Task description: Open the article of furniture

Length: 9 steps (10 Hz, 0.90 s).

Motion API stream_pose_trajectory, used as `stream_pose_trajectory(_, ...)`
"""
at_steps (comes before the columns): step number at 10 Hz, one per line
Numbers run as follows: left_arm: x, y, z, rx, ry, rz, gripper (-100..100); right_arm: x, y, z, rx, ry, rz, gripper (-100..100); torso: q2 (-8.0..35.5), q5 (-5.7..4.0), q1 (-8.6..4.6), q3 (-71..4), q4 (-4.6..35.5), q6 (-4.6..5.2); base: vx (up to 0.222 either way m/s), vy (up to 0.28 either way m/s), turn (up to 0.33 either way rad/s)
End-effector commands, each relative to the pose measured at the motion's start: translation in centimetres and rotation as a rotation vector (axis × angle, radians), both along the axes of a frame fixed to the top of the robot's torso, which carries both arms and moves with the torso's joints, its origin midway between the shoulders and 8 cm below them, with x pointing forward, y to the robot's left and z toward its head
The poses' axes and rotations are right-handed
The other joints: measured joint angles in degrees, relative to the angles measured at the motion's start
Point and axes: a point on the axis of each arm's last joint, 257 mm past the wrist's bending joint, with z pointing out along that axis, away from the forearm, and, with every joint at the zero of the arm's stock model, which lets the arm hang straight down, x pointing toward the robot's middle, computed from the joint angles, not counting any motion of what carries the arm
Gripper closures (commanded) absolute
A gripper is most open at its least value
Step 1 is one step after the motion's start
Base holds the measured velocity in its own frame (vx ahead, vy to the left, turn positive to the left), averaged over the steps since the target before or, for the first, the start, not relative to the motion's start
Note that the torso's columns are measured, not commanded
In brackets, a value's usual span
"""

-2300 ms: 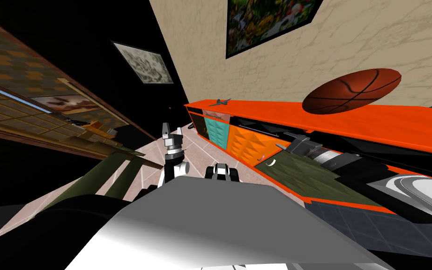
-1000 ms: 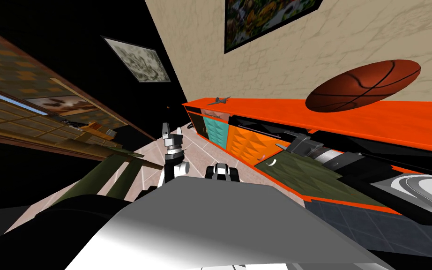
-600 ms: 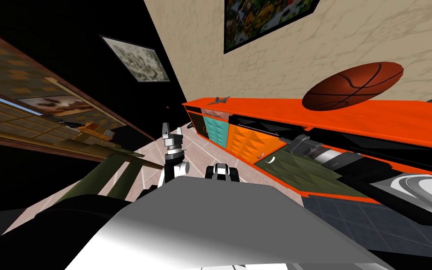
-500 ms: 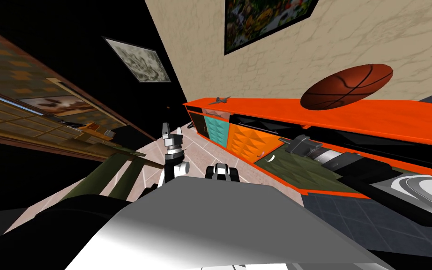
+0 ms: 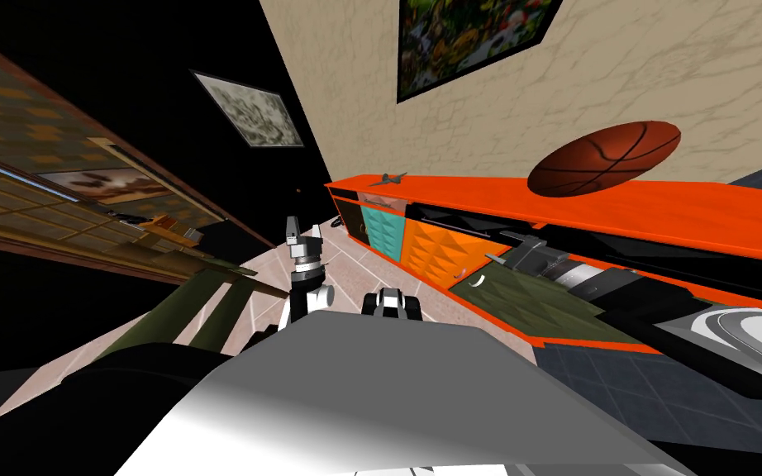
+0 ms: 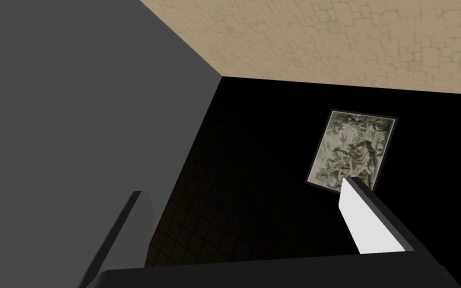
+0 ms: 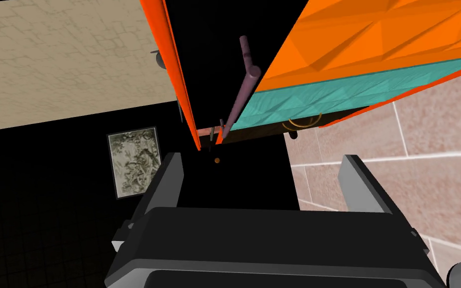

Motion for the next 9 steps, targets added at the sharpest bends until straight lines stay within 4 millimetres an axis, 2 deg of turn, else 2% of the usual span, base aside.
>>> stream_pose_trajectory(1, 0.0, 0.0, 0.0, 0.000, 0.000, 0.000, 0, 0.2, -0.6, 0.0, -0.005, 0.000, -0.010, -100, 0.24, 0.05, 0.11, 0.15, 0.08, 0.01, 0.166, -0.100, 0.050)
stream_pose_trajectory(3, 0.0, 0.0, 0.0, 0.000, 0.000, 0.000, 0, 0.2, -0.5, 0.0, -0.004, 0.000, -0.008, -100, 0.72, 0.11, 0.35, 0.45, 0.22, 0.04, 0.049, -0.029, 0.009)
stream_pose_trajectory(4, 0.0, 0.0, 0.0, 0.000, 0.000, 0.000, 0, 0.2, -0.5, 0.0, -0.004, 0.000, -0.008, 100, 0.82, 0.14, 0.39, 0.53, 0.26, 0.04, 0.011, -0.005, 0.002)
stream_pose_trajectory(7, 0.0, 0.0, 0.0, -0.001, -0.001, 0.000, 0, -0.1, 0.5, 0.1, 0.001, 0.003, 0.012, 100, 0.78, 0.11, 0.38, 0.52, 0.23, 0.12, -0.135, 0.104, -0.060)
stream_pose_trajectory(8, 0.0, 0.0, 0.0, -0.001, -0.001, 0.000, 0, 0.1, 0.3, 1.6, 0.001, 0.002, 0.019, -100, 0.64, 0.15, 0.39, 0.41, 0.22, 0.05, -0.061, 0.076, -0.101)
stream_pose_trajectory(9, 0.0, 0.0, 0.0, 0.000, 0.000, 0.000, 0, 0.2, 0.3, 2.2, 0.001, 0.002, 0.024, -100, 0.24, 0.11, 0.11, 0.16, 0.12, 0.03, 0.026, 0.006, -0.084)
